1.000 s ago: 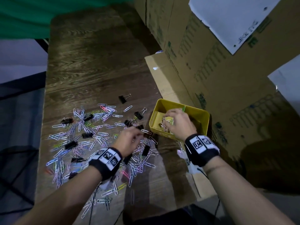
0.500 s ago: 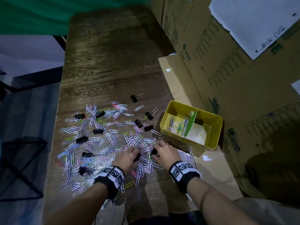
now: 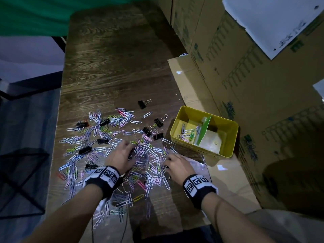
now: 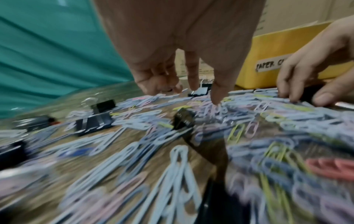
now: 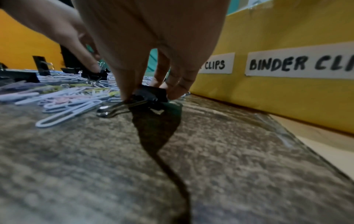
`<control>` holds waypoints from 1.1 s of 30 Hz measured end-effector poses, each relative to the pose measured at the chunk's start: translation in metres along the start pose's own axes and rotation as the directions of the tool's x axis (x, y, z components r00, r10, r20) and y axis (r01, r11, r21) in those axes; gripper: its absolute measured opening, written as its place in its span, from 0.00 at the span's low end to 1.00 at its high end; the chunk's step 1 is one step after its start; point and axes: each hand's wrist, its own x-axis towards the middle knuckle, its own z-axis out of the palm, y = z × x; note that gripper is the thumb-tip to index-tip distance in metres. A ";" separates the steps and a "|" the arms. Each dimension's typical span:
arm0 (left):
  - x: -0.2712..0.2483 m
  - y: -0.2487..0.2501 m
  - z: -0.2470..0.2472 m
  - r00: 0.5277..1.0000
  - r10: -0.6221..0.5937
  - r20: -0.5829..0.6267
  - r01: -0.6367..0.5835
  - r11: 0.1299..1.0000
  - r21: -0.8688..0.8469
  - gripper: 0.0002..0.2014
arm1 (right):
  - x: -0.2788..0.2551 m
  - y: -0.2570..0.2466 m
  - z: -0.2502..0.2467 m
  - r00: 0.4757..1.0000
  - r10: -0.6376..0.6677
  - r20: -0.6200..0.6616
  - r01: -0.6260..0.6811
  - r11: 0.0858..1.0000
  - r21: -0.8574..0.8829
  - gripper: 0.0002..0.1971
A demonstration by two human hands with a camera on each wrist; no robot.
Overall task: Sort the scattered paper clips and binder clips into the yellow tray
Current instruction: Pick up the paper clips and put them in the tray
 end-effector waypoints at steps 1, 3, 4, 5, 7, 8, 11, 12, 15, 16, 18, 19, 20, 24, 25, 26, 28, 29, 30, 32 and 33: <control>0.005 0.010 0.000 0.999 0.049 -0.019 -0.049 0.999 0.003 0.23 | 0.001 0.000 0.002 1.000 0.001 -0.003 -0.001 1.000 0.007 0.11; 0.017 0.036 0.004 0.982 0.187 -0.032 -0.187 0.982 -0.002 0.20 | -0.002 0.002 0.000 0.998 0.041 -0.038 -0.037 0.994 0.099 0.09; 0.023 0.050 0.007 0.964 0.265 -0.033 -0.265 0.964 -0.005 0.20 | -0.005 0.004 -0.001 0.996 0.060 -0.071 -0.050 0.989 0.142 0.10; 0.029 0.064 0.010 0.942 0.335 -0.026 -0.336 0.942 -0.007 0.20 | -0.009 0.006 -0.003 0.990 0.081 -0.112 -0.061 0.984 0.167 0.10; 0.038 0.091 0.016 0.913 0.408 0.025 -0.409 0.913 0.017 0.23 | -0.021 0.015 -0.006 0.969 0.139 -0.205 -0.104 0.979 0.175 0.10; 0.041 0.101 0.018 0.915 0.397 0.075 -0.401 0.915 0.054 0.24 | -0.027 0.020 -0.007 0.953 0.177 -0.247 -0.138 0.976 0.168 0.08; 0.046 0.114 0.027 0.921 0.306 0.243 -0.358 0.909 0.213 0.31 | -0.045 0.038 -0.005 0.911 0.285 -0.299 -0.265 0.958 0.105 0.05; 0.046 0.114 0.030 0.913 0.292 0.284 -0.363 0.900 0.243 0.34 | -0.049 0.043 -0.003 0.900 0.324 -0.293 -0.314 0.946 0.081 0.07; 0.038 0.109 0.037 0.886 0.317 0.339 -0.415 0.868 0.271 0.38 | -0.057 0.048 -0.003 0.875 0.401 -0.272 -0.407 0.913 0.035 0.11; 0.033 0.106 0.038 0.874 0.340 0.346 -0.442 0.852 0.281 0.37 | -0.059 0.047 -0.003 0.871 0.401 -0.283 -0.412 0.911 0.020 0.11; 0.020 0.098 0.042 0.849 0.394 0.352 -0.498 0.819 0.285 0.36 | -0.062 0.037 -0.003 0.885 0.331 -0.328 -0.354 0.935 -0.009 0.10; 0.013 0.091 0.044 0.833 0.432 0.346 -0.531 0.801 0.276 0.34 | -0.062 0.029 -0.002 0.900 0.266 -0.346 -0.289 0.957 -0.014 0.10; 0.007 0.085 0.046 0.811 0.477 0.339 -0.569 0.779 0.264 0.31 | -0.061 0.019 -0.001 0.921 0.197 -0.337 -0.213 0.977 -0.010 0.14; -0.008 0.060 0.044 0.756 0.589 0.286 -0.650 0.728 0.218 0.24 | -0.047 -0.019 0.009 0.982 0.188 0.011 -0.188 0.979 0.079 0.43; -0.009 0.055 0.042 0.780 0.565 0.270 -0.622 0.748 0.233 0.25 | -0.042 -0.025 0.012 0.972 0.227 0.063 -0.232 0.970 0.075 0.48; -0.011 0.052 0.039 0.812 0.520 0.264 -0.579 0.776 0.251 0.28 | -0.037 -0.030 0.014 0.963 0.259 0.070 -0.263 0.963 0.062 0.50; -0.010 0.050 0.036 0.863 0.426 0.273 -0.494 0.823 0.279 0.32 | -0.027 -0.036 0.016 0.953 0.302 0.041 -0.304 0.950 0.077 0.48; -0.010 0.051 0.035 0.871 0.403 0.281 -0.476 0.834 0.279 0.31 | -0.024 -0.038 0.016 0.949 0.313 0.035 -0.315 0.944 0.099 0.44; -0.009 0.053 0.035 0.874 0.395 0.283 -0.468 0.841 0.272 0.30 | -0.020 -0.040 0.016 0.946 0.322 0.037 -0.324 0.938 0.126 0.39; -0.007 0.056 0.038 0.880 0.382 0.283 -0.451 0.860 0.239 0.25 | -0.015 -0.043 0.017 0.941 0.337 0.040 -0.339 0.924 0.176 0.31; -0.008 0.057 0.039 0.885 0.374 0.276 -0.436 0.875 0.212 0.23 | -0.014 -0.043 0.016 0.940 0.339 0.041 -0.340 0.918 0.204 0.27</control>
